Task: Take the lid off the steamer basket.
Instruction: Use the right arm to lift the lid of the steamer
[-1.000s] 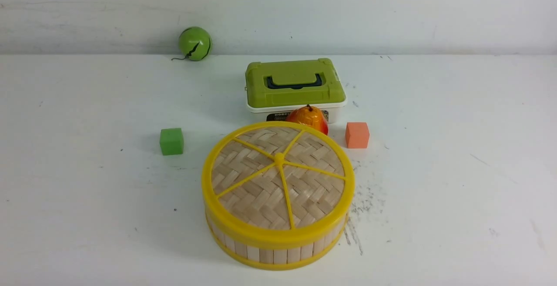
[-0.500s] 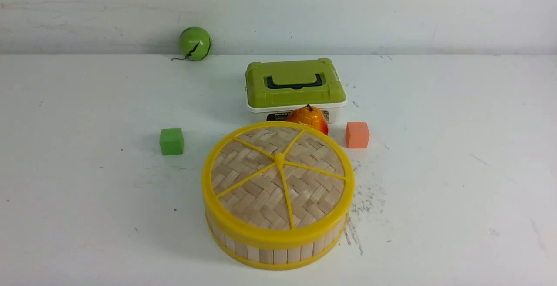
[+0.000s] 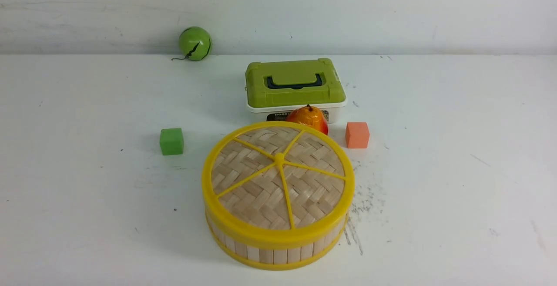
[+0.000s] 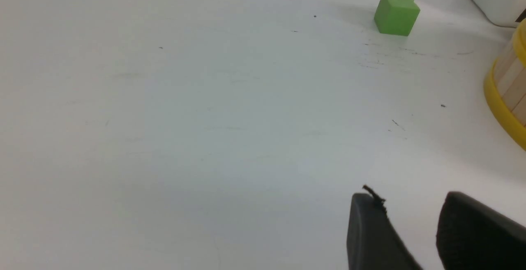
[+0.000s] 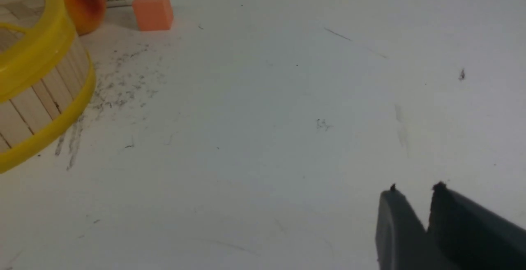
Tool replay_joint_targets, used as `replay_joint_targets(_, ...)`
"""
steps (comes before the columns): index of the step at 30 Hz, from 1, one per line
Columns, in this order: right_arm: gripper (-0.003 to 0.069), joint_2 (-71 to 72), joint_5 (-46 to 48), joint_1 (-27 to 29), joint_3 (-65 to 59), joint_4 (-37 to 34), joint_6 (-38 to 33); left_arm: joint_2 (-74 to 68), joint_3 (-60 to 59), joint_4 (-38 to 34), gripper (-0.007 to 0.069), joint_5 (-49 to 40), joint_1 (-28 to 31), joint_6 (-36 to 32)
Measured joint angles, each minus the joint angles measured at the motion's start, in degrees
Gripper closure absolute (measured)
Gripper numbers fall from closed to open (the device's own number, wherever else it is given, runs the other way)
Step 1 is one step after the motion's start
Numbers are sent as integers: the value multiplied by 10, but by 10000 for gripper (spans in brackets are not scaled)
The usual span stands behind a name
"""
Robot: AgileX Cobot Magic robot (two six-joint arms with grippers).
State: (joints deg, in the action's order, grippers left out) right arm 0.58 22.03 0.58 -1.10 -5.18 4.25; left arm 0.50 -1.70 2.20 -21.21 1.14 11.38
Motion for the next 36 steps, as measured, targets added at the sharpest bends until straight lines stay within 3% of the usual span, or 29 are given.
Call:
replay_joint_targets(3,534,0,1,0,0,-64,25,0,0,0,385,0,0,0)
replay_joint_targets(4,534,0,5,0,0,-147,63,0,0,0,385,0,0,0)
replay_joint_targets(6,534,0,10,0,0,-206,87,0,0,0,385,0,0,0)
replay_joint_targets(8,533,0,15,0,-4,-329,145,0,0,0,385,0,0,0)
replay_joint_targets(9,533,0,15,0,-4,-337,147,0,0,0,385,0,0,0)
replay_joint_targets(10,533,0,14,0,-4,-396,165,0,0,0,385,0,0,0)
replay_joint_targets(12,531,0,6,0,-4,-419,167,0,0,0,385,0,0,0)
replay_joint_targets(24,522,0,-16,0,-4,-412,95,0,0,0,385,0,0,0)
replay_joint_targets(28,528,-2,-13,0,45,-409,-32,0,0,0,385,0,0,0)
replay_joint_targets(32,587,-64,14,0,152,-381,-130,0,0,0,385,0,0,0)
replay_joint_targets(34,630,-111,53,0,219,-353,-172,0,0,0,385,0,0,0)
replay_joint_targets(36,676,-213,155,0,333,-294,-221,0,0,0,385,0,0,0)
